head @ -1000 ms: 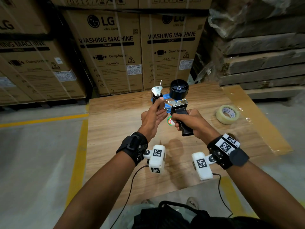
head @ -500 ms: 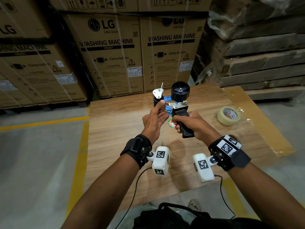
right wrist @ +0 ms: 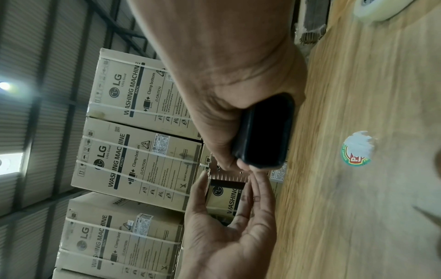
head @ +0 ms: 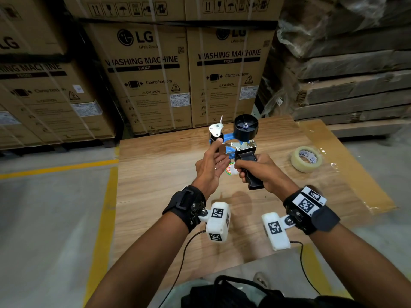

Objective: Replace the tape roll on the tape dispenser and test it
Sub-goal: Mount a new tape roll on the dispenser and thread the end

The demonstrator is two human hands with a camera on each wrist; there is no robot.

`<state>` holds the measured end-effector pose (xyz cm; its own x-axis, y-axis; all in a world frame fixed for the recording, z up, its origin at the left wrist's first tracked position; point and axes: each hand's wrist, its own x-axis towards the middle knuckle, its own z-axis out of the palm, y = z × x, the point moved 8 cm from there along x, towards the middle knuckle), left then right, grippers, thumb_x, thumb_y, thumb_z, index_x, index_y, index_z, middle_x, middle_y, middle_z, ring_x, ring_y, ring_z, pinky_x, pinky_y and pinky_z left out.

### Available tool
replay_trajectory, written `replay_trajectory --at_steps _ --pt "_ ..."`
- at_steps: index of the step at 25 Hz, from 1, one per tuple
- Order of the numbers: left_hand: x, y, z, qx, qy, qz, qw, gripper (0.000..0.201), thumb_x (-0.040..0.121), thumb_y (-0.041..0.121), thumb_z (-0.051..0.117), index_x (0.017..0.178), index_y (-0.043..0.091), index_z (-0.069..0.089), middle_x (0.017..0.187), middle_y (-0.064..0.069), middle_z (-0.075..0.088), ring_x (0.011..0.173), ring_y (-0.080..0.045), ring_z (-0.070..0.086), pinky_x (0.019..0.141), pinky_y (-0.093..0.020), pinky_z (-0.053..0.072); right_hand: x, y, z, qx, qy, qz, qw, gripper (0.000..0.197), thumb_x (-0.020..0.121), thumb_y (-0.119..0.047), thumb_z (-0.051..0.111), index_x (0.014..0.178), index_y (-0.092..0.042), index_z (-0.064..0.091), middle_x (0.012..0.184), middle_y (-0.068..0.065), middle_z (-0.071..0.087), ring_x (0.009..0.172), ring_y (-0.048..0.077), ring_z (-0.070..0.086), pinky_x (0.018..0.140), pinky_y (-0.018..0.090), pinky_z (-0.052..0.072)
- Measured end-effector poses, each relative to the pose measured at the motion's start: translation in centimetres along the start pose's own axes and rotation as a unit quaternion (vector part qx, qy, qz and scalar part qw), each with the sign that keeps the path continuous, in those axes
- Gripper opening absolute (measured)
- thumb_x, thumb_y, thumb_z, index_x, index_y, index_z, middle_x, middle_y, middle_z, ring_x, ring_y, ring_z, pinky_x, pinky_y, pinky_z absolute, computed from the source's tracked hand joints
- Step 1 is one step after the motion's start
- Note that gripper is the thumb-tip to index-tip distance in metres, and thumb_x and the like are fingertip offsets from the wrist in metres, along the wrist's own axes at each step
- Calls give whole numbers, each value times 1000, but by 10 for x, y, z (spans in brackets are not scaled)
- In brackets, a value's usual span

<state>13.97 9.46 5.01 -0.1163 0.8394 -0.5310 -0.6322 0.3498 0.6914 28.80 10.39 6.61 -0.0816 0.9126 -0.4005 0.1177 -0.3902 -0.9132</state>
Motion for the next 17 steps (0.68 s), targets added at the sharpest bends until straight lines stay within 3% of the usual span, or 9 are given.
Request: replay_trajectory --at_steps 6,11,17 --pt "0 -4 -4 1 -2 -16 1000 28 84 26 79 98 6 66 102 -15 73 105 -26 72 99 -41 57 -1 6 0 -2 4 8 1000 10 84 5 68 78 -3 66 65 11 59 48 15 52 45 24 45" --pt "0 -3 -4 -18 -2 -5 1000 21 85 24 78 92 7 68 85 -8 77 100 -24 74 100 -39 56 3 7 4 23 10 16 1000 9 84 4 69 79 -3 66 62 9 60 49 15 53 46 25 46" --pt "6 -13 -14 -42 8 11 999 27 83 27 81 97 6 71 100 -15 77 100 -23 75 100 -39 56 2 10 10 26 10 3 1000 4 85 2 70 84 -1 69 65 9 60 51 15 55 47 25 48"
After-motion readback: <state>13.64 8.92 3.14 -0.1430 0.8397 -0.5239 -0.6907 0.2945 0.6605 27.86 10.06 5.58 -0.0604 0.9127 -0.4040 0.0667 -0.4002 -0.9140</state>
